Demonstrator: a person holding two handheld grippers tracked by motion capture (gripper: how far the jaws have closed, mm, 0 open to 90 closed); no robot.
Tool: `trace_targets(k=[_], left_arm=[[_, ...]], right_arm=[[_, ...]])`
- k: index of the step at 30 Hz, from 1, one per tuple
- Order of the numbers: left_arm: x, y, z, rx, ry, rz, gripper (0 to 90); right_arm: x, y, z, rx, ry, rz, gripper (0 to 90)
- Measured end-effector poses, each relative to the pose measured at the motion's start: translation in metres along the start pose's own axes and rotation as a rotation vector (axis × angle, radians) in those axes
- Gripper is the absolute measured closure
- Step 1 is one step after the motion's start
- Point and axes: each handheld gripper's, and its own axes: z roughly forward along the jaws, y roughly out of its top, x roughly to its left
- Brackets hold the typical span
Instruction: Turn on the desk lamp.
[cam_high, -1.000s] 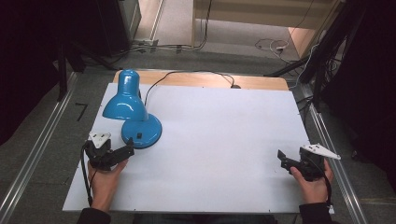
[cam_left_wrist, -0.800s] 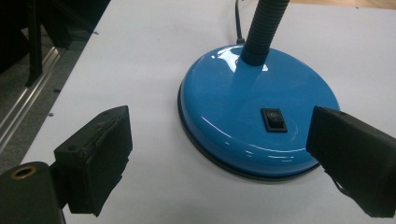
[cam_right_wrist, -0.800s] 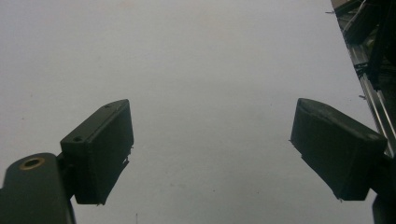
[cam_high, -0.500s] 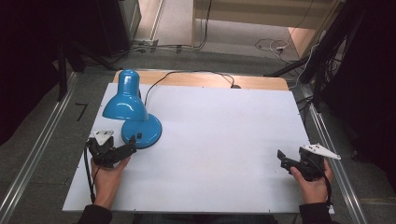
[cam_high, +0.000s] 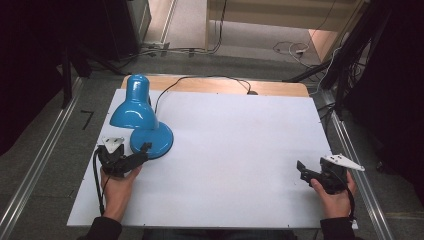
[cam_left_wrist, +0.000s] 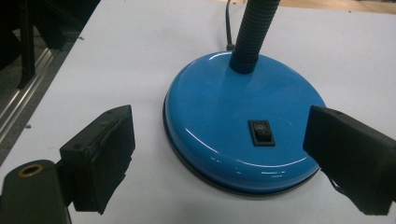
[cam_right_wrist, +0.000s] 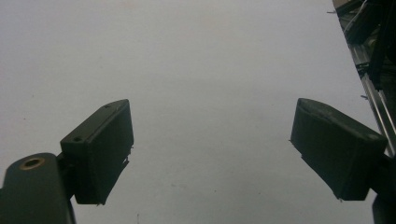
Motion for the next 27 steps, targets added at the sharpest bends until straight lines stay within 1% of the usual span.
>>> trace_targets(k=[17, 21, 25, 26, 27], left_arm=[[-0.003, 0.003, 0.007, 0.005, 0.0, 0.0, 9.9], [-0.004, 0.003, 0.01, 0.006, 0.003, 0.002, 12.6], [-0.004, 0.004, 0.012, 0.004, 0.003, -0.003, 18.5], [-0.004, 0.004, 0.012, 0.002, -0.004, -0.007, 18.5], [-0.004, 0.004, 0.012, 0.001, -0.009, -0.009, 22.8]], right_arm=[[0.0, 0.0, 0.001, 0.004, -0.001, -0.003, 11.5], [0.0, 0.0, 0.001, 0.007, 0.0, -0.001, 11.6], [0.0, 0.0, 0.001, 0.007, -0.002, -0.008, 11.6], [0.0, 0.0, 0.001, 0.007, -0.002, -0.008, 11.6], [0.001, 0.0, 0.001, 0.006, -0.003, -0.009, 11.6]])
